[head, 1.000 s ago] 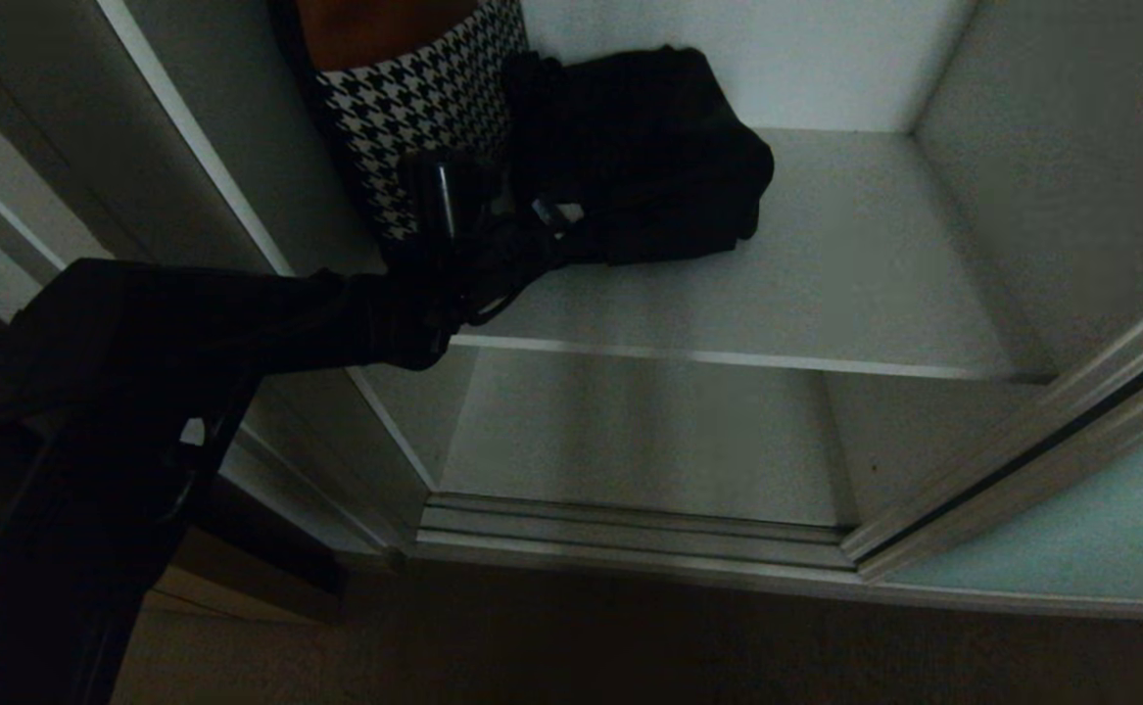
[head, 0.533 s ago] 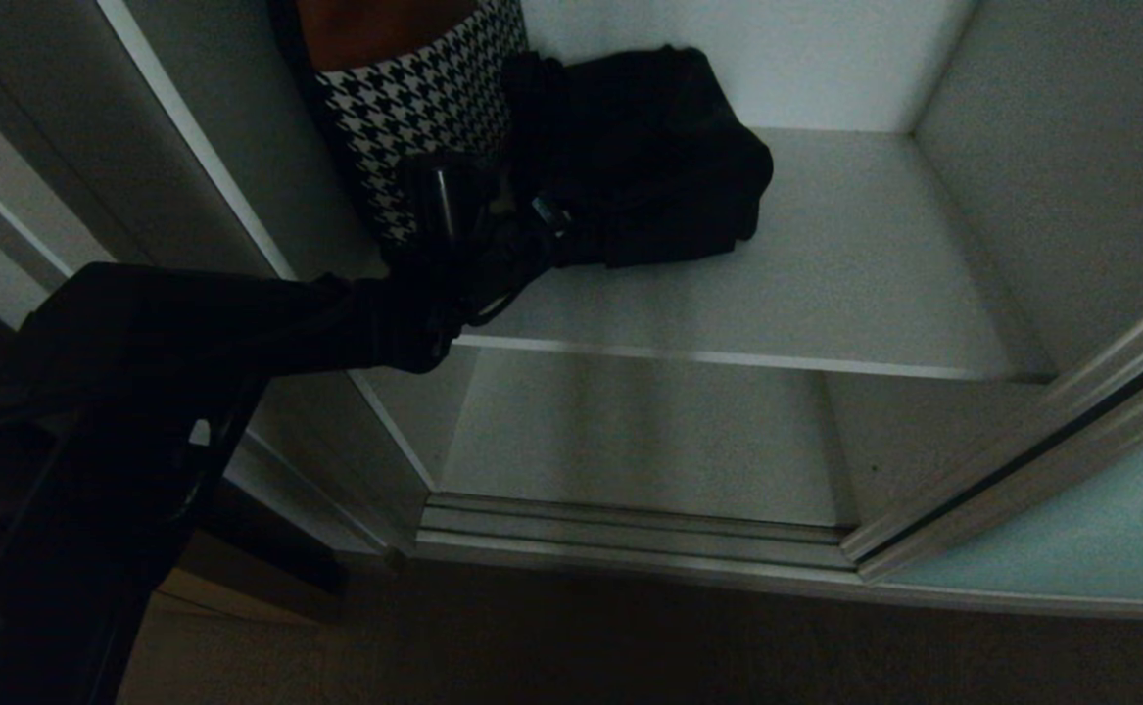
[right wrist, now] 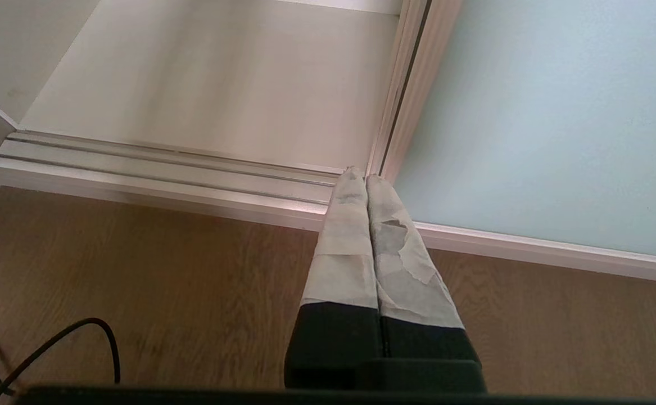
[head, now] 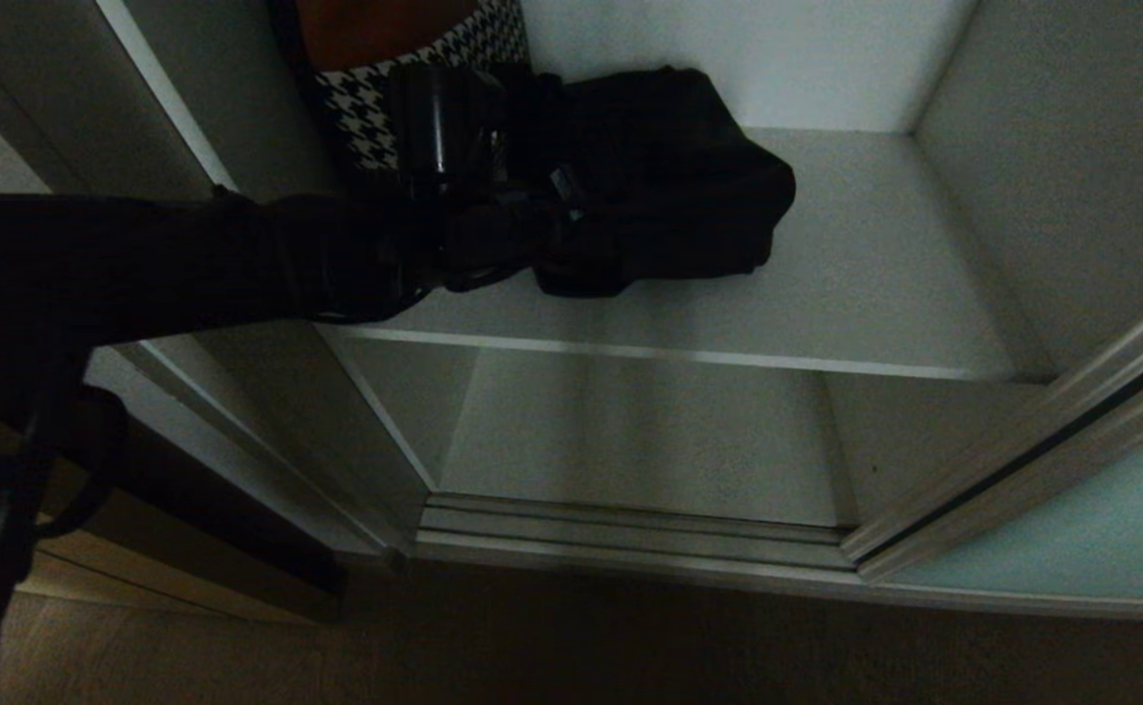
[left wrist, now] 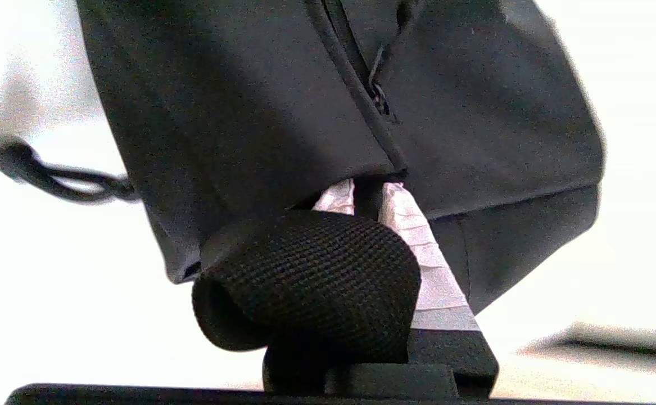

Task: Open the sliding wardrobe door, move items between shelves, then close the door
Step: Place the bag on the lower shelf

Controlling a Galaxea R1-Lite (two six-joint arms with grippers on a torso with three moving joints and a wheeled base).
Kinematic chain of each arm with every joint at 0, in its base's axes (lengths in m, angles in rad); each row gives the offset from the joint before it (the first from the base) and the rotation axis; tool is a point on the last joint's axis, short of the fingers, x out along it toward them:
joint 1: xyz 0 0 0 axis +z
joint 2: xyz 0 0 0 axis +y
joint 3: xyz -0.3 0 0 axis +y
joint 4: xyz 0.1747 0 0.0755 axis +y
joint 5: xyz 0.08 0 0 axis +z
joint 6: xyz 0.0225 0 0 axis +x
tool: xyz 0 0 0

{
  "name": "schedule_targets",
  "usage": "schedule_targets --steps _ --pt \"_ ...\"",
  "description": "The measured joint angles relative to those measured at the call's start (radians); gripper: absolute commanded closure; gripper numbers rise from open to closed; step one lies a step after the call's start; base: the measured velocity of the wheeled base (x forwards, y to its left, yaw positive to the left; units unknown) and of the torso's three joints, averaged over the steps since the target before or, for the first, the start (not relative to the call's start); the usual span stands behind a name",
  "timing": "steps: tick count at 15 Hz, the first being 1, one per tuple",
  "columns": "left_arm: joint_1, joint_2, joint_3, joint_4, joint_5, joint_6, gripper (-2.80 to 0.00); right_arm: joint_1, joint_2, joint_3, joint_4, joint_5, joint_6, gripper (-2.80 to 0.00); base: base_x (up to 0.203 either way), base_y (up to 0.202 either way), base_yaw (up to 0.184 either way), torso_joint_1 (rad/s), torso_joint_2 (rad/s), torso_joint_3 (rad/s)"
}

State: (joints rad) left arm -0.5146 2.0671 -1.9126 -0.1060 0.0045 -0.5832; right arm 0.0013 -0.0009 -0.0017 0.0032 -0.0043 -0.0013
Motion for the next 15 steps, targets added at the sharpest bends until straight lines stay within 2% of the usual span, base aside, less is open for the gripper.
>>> schedule_targets --steps 3,4,7,9,13,15 --pt "-0.071 -0.107 0.026 0.175 0.036 0.064 0.00 0.000 0.000 0.000 0.000 0.000 0.000 0.00 0.000 0.000 0.000 0.000 0.00 0.000" --pt "-0.094 -0.137 0.032 0.204 0.060 0.081 0.00 0.000 0.000 0.000 0.000 0.000 0.000 0.00 0.000 0.000 0.000 0.000 0.00 0.000" --pt "-0.135 -0.212 0.047 0.274 0.153 0.187 0.00 0.000 0.000 0.000 0.000 0.000 0.000 0.00 0.000 0.000 0.000 0.000 0.00 0.000" --pt "-0.153 -0.255 0.061 0.273 0.194 0.195 0.00 0.000 0.000 0.000 0.000 -0.001 0.000 0.00 0.000 0.000 0.000 0.000 0.00 0.000" --pt "-0.227 -0.359 0.097 0.289 0.222 0.215 0.00 0.000 0.000 0.000 0.000 0.000 0.000 0.00 0.000 0.000 0.000 0.000 0.00 0.000" --pt "-0.273 -0.405 0.115 0.332 0.263 0.220 0.00 0.000 0.000 0.000 0.000 0.000 0.000 0.00 0.000 0.000 0.000 0.000 0.00 0.000"
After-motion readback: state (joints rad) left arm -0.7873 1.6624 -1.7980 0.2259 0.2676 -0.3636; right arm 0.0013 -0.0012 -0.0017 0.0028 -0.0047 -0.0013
